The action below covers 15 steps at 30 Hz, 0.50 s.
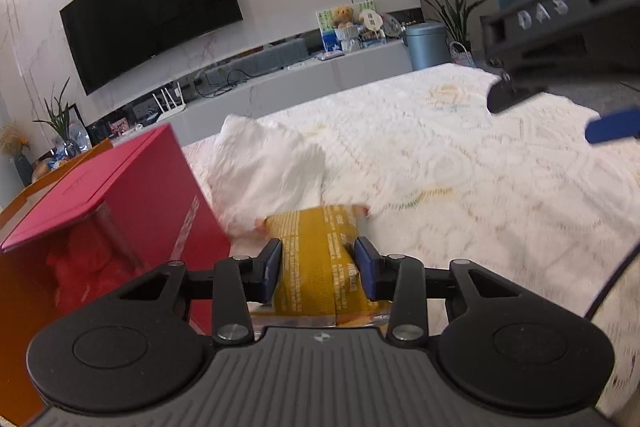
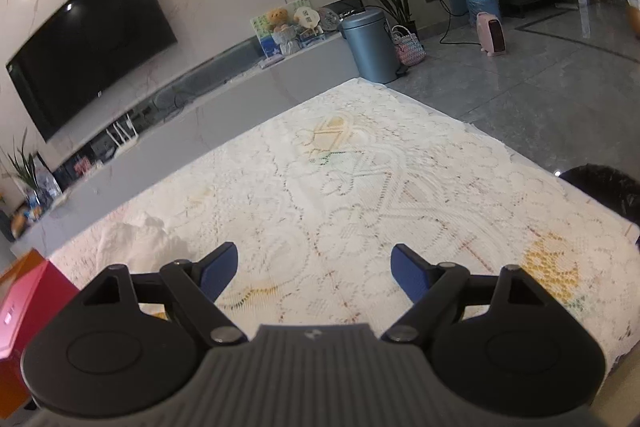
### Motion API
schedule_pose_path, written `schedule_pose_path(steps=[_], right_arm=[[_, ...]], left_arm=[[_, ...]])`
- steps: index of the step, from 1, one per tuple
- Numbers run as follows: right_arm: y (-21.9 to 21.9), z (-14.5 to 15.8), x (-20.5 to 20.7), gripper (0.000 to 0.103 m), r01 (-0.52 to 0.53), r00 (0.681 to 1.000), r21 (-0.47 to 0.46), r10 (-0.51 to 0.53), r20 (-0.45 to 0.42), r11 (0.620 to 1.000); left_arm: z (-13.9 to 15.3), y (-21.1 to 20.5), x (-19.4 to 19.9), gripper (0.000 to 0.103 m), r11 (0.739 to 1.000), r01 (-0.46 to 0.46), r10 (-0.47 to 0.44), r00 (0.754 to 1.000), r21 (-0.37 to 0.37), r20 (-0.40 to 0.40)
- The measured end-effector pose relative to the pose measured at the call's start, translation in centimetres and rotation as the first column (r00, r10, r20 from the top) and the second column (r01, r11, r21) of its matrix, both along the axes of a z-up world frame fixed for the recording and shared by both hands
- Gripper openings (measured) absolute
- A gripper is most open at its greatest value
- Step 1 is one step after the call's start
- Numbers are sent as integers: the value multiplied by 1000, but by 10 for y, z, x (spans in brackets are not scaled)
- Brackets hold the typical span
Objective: Organize soft objects
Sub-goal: 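Grasp the crumpled white plastic bag with the right gripper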
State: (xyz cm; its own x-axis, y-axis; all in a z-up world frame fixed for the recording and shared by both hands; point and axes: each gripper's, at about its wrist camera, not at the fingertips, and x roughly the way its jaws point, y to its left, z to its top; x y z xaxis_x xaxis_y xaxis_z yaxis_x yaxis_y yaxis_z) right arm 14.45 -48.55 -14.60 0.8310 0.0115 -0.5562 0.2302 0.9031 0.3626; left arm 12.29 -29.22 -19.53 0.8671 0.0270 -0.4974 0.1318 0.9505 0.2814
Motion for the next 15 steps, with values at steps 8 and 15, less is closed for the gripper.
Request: schedule_pose_path(steps=[8,15], right_arm=[[21,22,-4,83,-54,998,-112,51,-28,992],[25,64,3,87,-118,993,-154,113,-41,981]], left_arm=[[-8,3,12,82,998,-63,62,998,-31,-26],[-18,19,24,87,985,-100,87,992,-144,-96]])
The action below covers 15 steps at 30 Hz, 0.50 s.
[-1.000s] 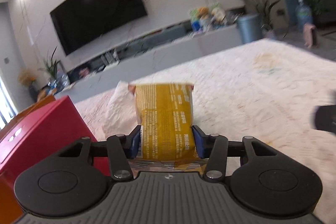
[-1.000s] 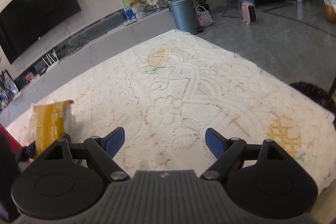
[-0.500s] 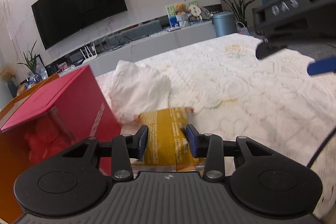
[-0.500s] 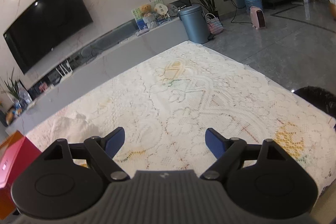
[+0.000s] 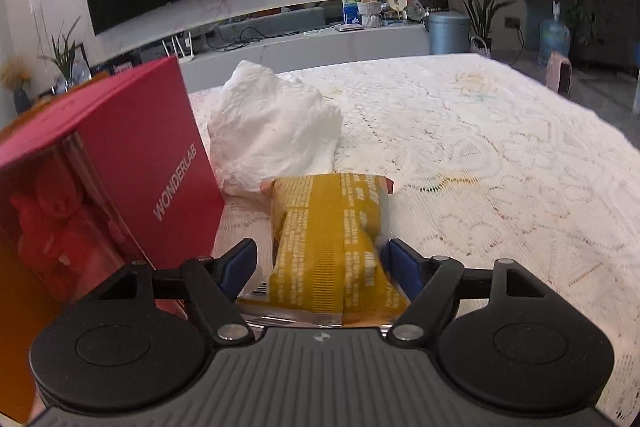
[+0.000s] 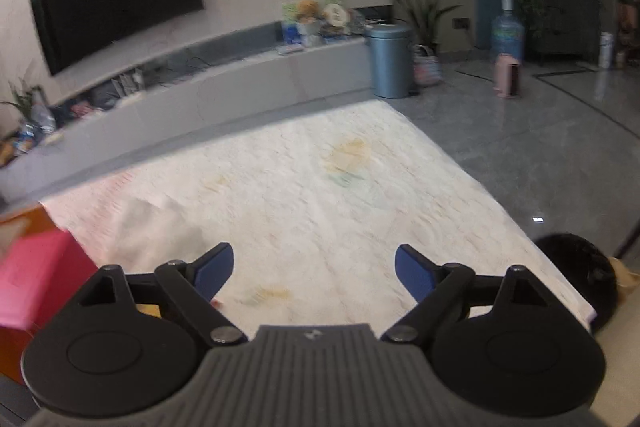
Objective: Organize soft objects
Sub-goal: 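Grasp the crumpled white plastic bag with the right gripper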
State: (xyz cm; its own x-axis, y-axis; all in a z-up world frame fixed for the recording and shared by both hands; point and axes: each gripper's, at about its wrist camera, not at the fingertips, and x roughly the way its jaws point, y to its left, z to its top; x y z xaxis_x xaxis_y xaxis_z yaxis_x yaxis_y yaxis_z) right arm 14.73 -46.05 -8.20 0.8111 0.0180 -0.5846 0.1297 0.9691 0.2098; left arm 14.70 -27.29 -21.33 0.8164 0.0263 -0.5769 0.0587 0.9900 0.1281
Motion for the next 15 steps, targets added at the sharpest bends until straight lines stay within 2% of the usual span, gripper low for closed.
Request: schedule_pose_path(steps=[1,2,3,5,6,8,11,13,15], right_arm=[[-1,7,6,89,-25,1000,42,24,8,999],[0,15,11,96,-44,999,81,43,15,996],[4,22,18,98,-43,999,85,43,2,995],[18,39,27,99,-58,998,24,58,7,998],[26,44,33,99,-105,994,16,104,32,994],[41,48,52,100,-217,976,36,216,11,976],[61,31,91,100,-336,936,106,344,-71,936],[73,8,120,100,-357,910,130,376,-177,925],[80,-14,143,100,-336,894,145,363,-263,931]], left_arm=[[-2,2,-2,86,1000,3,-3,1000,-15,8],[-3,5,-3,84,1000,12,-11,1000,-29,18],[-4,8,-5,79,999,22,-21,999,-47,24],[-5,13,-7,75,995,39,-37,999,-90,30],[-5,13,-8,73,995,44,-41,999,-95,32],[-3,12,-9,67,993,59,-55,998,-101,34],[-3,12,-11,66,992,62,-58,998,-108,40],[-4,14,-12,66,991,73,-68,996,-111,49],[-5,16,-14,66,989,89,-83,995,-114,54]])
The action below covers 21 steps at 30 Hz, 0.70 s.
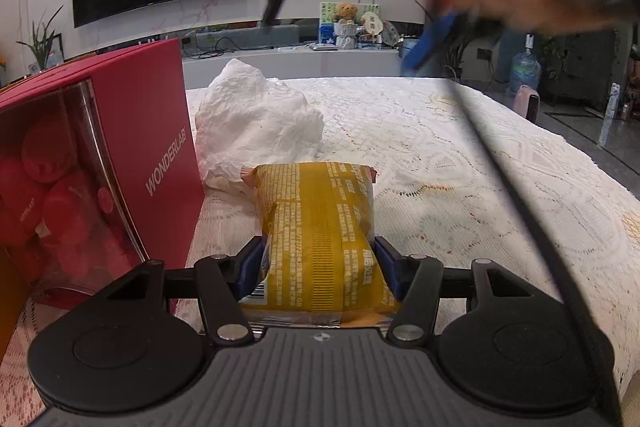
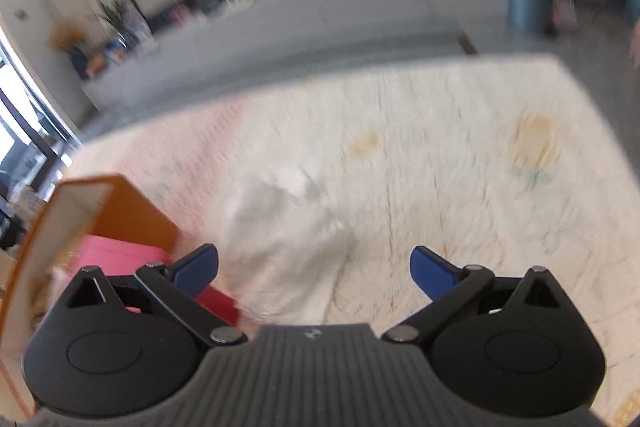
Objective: Organize soft objects
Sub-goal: 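Grasp the crumpled white plastic bag with the right gripper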
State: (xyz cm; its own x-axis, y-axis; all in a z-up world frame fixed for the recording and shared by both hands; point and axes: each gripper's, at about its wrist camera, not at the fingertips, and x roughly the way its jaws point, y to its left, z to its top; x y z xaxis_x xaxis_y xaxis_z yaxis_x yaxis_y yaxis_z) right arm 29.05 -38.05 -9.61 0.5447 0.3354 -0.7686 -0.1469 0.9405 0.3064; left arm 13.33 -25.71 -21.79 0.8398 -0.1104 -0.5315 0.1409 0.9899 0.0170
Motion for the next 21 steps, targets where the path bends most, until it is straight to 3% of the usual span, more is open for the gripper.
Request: schedule_pose_path(steps=[5,9,12,15,19,21], right_arm=[[2,-26,41,99,39,996,159,-25,-89,986],[12,-29,67,99,51,995,188,-33,-98,981],[28,-36,79,99,49,987,208,-15,-160,977],[51,-46,85,99,41,979,145,-10,-205,989],[71,-58,89,99,21,974,-19,-24,-226,1000],[73,-65,87,93,19,969,-92,-41,-242,996]], left_arm=[[-1,3,-3,66,1000,22,-22,1000,-8,9],[0,3,-4,66,1000,23,-23,1000,-15,12],[0,5,-5,66,999,29,-28,1000,-19,12],[0,6,-6,66,999,33,-33,999,-20,14],[0,7,-7,66,999,33,-33,999,-21,14],[0,7,-7,66,999,31,-31,999,-22,15]])
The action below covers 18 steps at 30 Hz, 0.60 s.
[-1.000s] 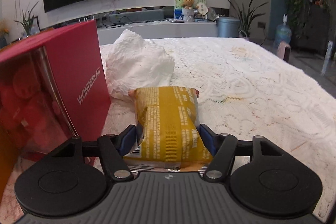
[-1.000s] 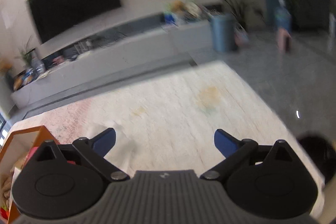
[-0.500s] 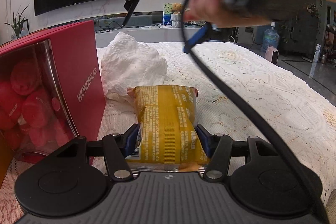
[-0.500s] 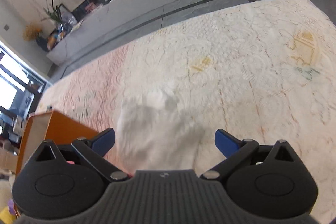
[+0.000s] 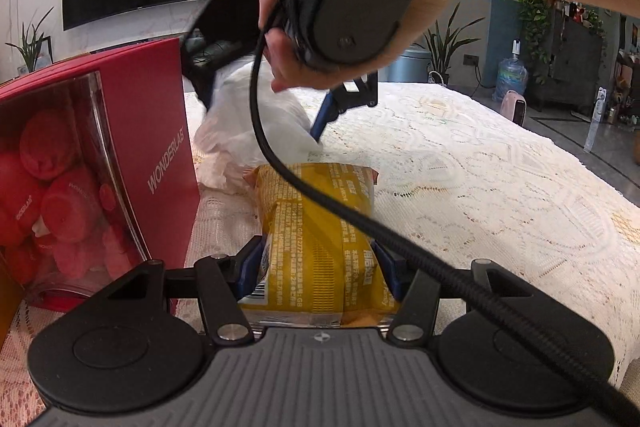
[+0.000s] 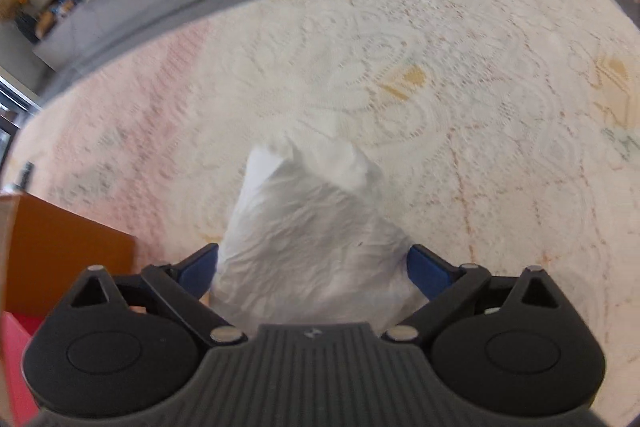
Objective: Organize soft objects
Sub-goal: 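Grasp the crumpled white plastic bag with the right gripper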
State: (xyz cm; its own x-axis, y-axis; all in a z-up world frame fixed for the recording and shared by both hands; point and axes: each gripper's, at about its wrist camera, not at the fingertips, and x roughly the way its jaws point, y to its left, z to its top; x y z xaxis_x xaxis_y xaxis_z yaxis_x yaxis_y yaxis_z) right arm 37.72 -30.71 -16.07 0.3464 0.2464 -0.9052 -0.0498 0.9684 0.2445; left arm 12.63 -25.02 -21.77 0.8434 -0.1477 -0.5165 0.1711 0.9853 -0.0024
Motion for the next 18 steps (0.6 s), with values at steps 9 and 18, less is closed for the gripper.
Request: schedule_pose_path(steps=[9,18], right_arm=[[-15,4,-15,18,-35,993,-154,52,103,987],[-73,83,-43,14,59,950,43,-69,305,997]], left_arm=[[3,-1,-7,66,1000,-14,14,1000,-1,3],[5,-1,-9,66,1000,-13,13,1000,3,4]])
